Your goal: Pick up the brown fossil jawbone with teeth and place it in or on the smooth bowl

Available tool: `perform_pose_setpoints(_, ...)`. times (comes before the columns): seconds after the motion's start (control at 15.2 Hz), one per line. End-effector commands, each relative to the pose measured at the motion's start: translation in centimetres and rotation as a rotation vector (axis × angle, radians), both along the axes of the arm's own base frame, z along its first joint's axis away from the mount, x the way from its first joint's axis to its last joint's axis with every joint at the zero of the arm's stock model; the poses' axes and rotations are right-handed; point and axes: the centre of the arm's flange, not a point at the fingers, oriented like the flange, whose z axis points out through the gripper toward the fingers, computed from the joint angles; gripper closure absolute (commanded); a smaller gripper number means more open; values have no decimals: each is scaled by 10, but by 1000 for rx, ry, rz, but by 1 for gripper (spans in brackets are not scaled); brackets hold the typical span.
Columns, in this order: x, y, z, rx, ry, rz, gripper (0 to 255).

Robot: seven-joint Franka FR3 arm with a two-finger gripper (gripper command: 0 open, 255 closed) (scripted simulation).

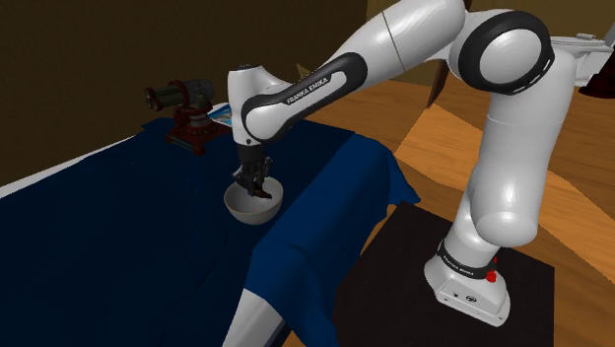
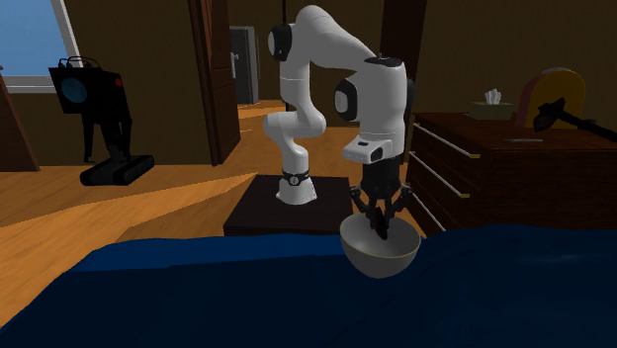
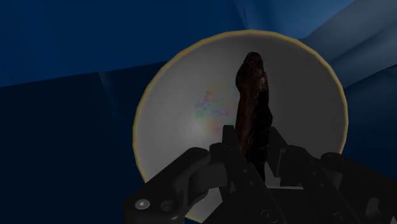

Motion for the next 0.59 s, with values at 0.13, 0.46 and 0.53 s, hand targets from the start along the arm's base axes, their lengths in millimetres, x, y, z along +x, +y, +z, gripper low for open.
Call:
perform_pose_setpoints(0.13, 0, 0, -2, 0, -1, 0, 255)
perform_pose_setpoints(0.46, 0, 0, -2, 0, -1, 0, 0)
perform_pose_setpoints(0.53, 0, 0, -2, 0, -1, 0, 0)
